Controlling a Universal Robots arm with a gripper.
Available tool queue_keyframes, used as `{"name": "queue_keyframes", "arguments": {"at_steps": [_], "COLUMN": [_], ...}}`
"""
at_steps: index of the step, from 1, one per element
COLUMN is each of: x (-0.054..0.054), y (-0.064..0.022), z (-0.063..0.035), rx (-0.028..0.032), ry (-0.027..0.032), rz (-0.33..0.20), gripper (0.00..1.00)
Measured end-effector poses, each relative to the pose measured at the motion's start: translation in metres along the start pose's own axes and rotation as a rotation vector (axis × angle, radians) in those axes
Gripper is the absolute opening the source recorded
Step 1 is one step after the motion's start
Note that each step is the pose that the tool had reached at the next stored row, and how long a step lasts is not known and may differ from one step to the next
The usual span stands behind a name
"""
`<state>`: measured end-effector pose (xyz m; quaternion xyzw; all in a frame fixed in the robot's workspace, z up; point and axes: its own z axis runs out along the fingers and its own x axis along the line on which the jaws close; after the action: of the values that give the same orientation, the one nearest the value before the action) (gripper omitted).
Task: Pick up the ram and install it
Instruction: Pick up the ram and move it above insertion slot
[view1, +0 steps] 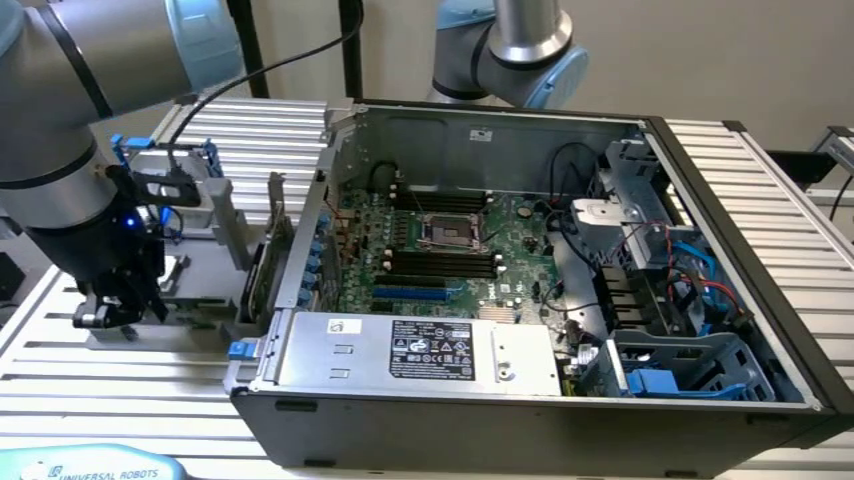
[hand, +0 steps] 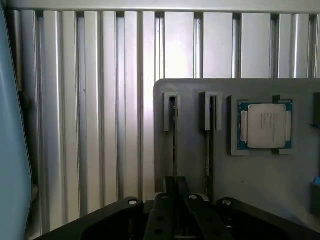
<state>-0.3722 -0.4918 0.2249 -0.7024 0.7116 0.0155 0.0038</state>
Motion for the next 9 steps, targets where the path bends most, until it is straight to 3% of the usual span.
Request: {"name": "queue_keyframes", "arguments": {"at_steps": [9], "x": [-0.001], "y": [-0.0071], "z": [-0.0371], "rx": [-0.0004], "ry": [-0.0051], "rz": [0.0], "gripper": [0.13]}}
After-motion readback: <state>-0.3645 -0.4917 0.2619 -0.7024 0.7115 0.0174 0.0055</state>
